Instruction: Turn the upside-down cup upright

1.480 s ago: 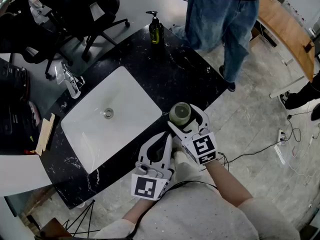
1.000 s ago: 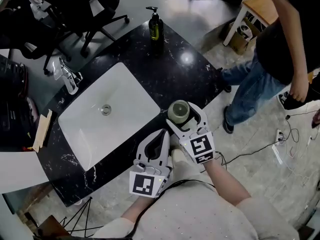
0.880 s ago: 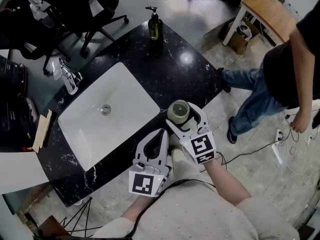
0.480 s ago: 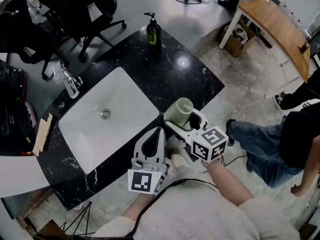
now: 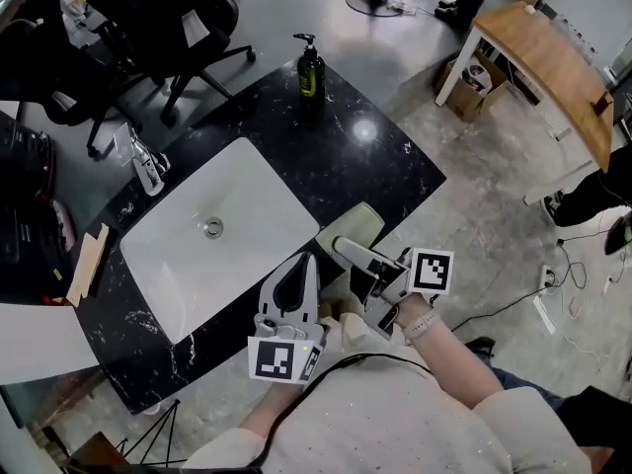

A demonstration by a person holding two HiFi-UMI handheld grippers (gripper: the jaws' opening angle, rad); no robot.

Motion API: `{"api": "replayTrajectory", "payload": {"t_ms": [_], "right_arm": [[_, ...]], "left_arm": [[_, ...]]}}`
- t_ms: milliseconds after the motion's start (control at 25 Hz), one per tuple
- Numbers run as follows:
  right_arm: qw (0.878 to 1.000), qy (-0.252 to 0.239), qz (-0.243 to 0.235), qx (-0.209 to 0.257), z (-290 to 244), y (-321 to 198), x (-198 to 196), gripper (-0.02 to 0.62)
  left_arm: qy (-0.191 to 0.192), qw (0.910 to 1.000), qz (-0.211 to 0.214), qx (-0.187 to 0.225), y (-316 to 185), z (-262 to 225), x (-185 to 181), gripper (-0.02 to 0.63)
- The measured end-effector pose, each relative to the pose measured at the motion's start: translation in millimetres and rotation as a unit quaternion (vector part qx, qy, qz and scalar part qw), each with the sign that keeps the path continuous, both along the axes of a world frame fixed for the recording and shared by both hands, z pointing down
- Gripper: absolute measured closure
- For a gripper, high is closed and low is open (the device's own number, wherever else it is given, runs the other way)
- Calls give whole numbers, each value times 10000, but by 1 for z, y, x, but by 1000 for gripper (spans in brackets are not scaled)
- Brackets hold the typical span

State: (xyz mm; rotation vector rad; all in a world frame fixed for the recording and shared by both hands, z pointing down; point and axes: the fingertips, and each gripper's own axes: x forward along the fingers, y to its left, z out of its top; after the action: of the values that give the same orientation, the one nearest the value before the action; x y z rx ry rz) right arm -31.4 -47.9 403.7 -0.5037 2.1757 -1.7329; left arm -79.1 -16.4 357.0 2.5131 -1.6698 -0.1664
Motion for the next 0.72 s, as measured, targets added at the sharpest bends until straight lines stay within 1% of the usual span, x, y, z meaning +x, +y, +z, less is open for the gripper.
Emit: {"api": "replayTrajectory", "payload": {"t_ms": [80,120,200,240,280,360,440,520,640,720], "right_arm": [[9980,-463,-83,-424,4,7,-5,245],[9951,-746,-125,-636,4,11,-7,244],[9841,-1400,-188,-1078,4,16,-11,245],[9753,-1764,-203,-1311,4,17,-12,245],[9642,-2143,-209,-1546,4,18,-12,245],[9375,-2861,-219,-1968,4,17,-10,245],[9106,-3428,-236,-2298,5,15,-8,244],[8836,-3890,-232,-2596,6,12,-5,245],[8387,-4560,-216,-2970,9,7,2,244],[8127,-4895,-155,-3158,11,3,6,244]], "left_arm": [[-48,10000,-40,-27,1,1,-5,598],[-69,9999,-60,-42,1,2,-7,598],[-100,9999,-104,-66,1,3,-10,598],[-113,9998,-124,-78,1,3,-11,598],[-122,9998,-140,-88,0,4,-11,598],[-128,9998,-154,-93,-2,4,-11,598],[-133,9998,-149,-83,-4,3,-9,598],[-157,9998,-129,-78,-4,3,-7,598],[-202,9997,-118,-123,-3,4,-3,598],[-224,9995,-143,-165,-4,6,-4,598]]}}
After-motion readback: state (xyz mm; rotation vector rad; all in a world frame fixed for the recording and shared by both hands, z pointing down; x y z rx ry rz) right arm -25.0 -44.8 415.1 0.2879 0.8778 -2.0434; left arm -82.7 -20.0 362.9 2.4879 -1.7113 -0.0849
